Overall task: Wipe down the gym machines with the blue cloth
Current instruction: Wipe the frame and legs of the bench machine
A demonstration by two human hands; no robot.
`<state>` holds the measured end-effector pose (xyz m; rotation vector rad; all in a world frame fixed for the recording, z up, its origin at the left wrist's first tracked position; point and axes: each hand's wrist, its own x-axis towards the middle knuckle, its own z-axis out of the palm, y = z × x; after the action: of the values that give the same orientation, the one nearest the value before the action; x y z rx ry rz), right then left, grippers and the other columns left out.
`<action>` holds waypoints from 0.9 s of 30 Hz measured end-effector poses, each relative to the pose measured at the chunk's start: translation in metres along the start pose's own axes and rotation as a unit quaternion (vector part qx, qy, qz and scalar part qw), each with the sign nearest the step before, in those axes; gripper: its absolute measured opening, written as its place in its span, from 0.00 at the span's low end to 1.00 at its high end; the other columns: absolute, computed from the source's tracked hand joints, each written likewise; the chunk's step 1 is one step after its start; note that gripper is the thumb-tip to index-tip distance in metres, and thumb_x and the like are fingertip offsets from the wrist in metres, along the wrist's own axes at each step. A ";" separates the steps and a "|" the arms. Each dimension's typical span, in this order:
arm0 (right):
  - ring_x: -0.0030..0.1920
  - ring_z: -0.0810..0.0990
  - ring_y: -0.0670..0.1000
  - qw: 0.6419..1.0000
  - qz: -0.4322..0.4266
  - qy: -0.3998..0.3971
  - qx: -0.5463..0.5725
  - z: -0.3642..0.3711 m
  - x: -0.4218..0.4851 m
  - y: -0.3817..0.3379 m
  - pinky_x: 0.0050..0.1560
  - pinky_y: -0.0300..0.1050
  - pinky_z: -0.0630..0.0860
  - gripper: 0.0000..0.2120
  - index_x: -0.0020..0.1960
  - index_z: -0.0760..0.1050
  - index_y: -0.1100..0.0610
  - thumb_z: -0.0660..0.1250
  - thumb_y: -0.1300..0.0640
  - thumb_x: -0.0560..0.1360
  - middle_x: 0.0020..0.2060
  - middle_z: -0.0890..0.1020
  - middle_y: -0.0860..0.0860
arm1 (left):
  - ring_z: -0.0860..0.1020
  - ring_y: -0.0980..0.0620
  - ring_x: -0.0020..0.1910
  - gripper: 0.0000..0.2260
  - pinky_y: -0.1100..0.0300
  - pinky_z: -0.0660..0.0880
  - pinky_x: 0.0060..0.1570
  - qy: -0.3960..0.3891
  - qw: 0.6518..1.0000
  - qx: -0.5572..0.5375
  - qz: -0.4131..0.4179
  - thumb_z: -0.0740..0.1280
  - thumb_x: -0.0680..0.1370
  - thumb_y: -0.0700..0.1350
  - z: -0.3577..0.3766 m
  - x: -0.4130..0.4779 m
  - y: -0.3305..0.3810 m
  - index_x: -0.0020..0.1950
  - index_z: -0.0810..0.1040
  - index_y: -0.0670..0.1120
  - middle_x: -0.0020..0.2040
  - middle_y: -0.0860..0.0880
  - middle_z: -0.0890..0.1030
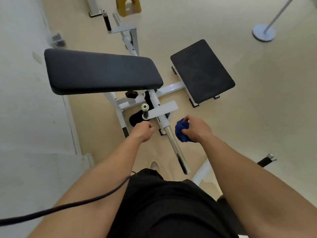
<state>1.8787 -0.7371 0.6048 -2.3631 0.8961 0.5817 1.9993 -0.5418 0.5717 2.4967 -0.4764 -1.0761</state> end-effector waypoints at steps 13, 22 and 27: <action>0.50 0.77 0.54 0.963 -0.205 -0.143 -0.101 0.079 0.048 -0.126 0.44 0.45 0.69 0.18 0.63 0.70 0.50 0.68 0.54 0.75 0.54 0.79 0.52 | 0.78 0.46 0.55 0.11 0.54 0.75 0.57 0.048 0.973 -0.110 -0.197 0.62 0.80 0.49 -0.017 -0.039 -0.128 0.56 0.81 0.49 0.56 0.48 0.82; 0.46 0.78 0.54 0.933 -0.271 -0.204 -0.120 0.137 0.085 -0.159 0.43 0.47 0.74 0.15 0.61 0.71 0.49 0.66 0.53 0.75 0.50 0.80 0.52 | 0.78 0.45 0.57 0.12 0.57 0.72 0.55 0.082 0.935 -0.178 -0.294 0.62 0.81 0.46 0.004 -0.047 -0.179 0.59 0.80 0.43 0.58 0.45 0.81; 0.45 0.77 0.54 0.927 -0.267 -0.219 -0.144 0.165 0.113 -0.174 0.42 0.46 0.73 0.15 0.61 0.71 0.49 0.67 0.54 0.75 0.49 0.79 0.52 | 0.77 0.47 0.57 0.12 0.56 0.73 0.56 0.095 0.922 -0.217 -0.307 0.62 0.81 0.48 0.010 -0.021 -0.211 0.60 0.80 0.46 0.58 0.47 0.81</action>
<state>2.0449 -0.5778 0.4740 -2.4277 -0.0440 1.0007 2.0108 -0.3504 0.4798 2.3391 0.5867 -0.9802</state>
